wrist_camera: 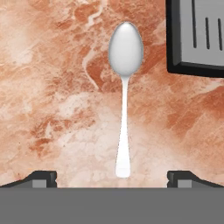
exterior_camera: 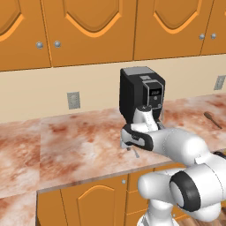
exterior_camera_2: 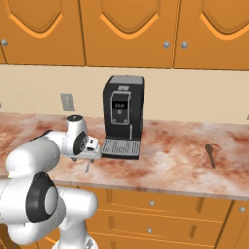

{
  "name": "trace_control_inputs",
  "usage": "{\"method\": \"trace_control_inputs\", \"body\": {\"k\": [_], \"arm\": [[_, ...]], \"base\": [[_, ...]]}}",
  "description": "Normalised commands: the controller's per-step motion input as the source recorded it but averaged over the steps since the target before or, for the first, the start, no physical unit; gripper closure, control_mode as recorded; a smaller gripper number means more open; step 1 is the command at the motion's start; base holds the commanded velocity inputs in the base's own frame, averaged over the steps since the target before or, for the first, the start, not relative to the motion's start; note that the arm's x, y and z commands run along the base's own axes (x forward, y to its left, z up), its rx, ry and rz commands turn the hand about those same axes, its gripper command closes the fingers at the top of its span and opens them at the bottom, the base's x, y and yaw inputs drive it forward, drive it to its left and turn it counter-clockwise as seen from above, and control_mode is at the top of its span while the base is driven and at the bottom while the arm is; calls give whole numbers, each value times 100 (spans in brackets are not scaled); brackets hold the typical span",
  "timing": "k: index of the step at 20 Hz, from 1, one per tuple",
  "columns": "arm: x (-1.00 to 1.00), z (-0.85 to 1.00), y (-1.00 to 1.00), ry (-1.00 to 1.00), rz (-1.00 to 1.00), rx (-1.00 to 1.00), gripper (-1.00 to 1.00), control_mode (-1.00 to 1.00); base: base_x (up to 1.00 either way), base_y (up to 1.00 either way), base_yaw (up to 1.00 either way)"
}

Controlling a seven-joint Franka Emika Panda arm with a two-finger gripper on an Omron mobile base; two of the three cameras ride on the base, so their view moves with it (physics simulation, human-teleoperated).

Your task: Organize the utensils by type. Pick up the wooden spoons from the counter and place them in the open cabinet. Then pick up the metallic utensils from the counter and place them in the open drawer.

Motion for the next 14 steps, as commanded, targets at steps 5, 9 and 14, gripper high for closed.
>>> {"method": "trace_control_inputs", "body": {"k": [5,9,14], "arm": [[14,-22,-2,-2,0,0,-100,-100],[18,-22,0,0,0,0,-100,-100],[10,-14,-6,0,0,0,-100,-100]], "base": [[0,0,0],[0,0,0],[0,0,0]]}}
